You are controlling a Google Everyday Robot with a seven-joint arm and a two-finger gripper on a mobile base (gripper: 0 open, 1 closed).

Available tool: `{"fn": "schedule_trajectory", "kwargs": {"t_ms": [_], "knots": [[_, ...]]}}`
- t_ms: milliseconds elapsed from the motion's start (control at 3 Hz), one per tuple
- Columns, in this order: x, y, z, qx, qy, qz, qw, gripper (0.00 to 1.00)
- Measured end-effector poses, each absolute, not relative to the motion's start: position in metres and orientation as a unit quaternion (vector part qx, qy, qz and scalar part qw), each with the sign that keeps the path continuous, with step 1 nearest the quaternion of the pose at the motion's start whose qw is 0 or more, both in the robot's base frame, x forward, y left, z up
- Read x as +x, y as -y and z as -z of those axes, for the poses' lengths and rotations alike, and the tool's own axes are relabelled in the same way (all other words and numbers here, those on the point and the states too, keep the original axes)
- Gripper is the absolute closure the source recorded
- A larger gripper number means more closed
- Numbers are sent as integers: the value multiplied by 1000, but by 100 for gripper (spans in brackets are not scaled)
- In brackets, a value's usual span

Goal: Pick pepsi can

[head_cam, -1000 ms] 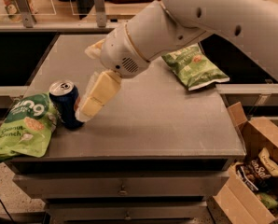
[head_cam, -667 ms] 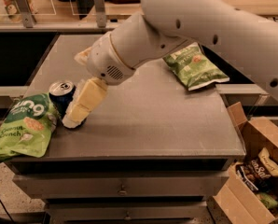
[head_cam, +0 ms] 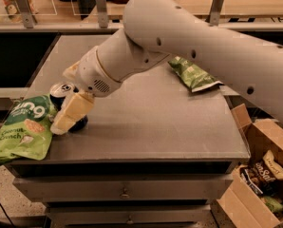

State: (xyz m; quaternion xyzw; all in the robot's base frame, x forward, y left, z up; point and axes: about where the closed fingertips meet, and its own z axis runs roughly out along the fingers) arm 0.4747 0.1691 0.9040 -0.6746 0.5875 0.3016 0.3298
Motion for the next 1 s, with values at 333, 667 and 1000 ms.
{"fn": "schedule_trajectory", "kwargs": {"t_ms": [333, 667, 1000], "knots": [[477, -174, -892, -676, -587, -304, 325, 39], [481, -171, -896, -669, -585, -332, 316, 62], [488, -150, -921, -662, -582, -360, 305, 86]]}}
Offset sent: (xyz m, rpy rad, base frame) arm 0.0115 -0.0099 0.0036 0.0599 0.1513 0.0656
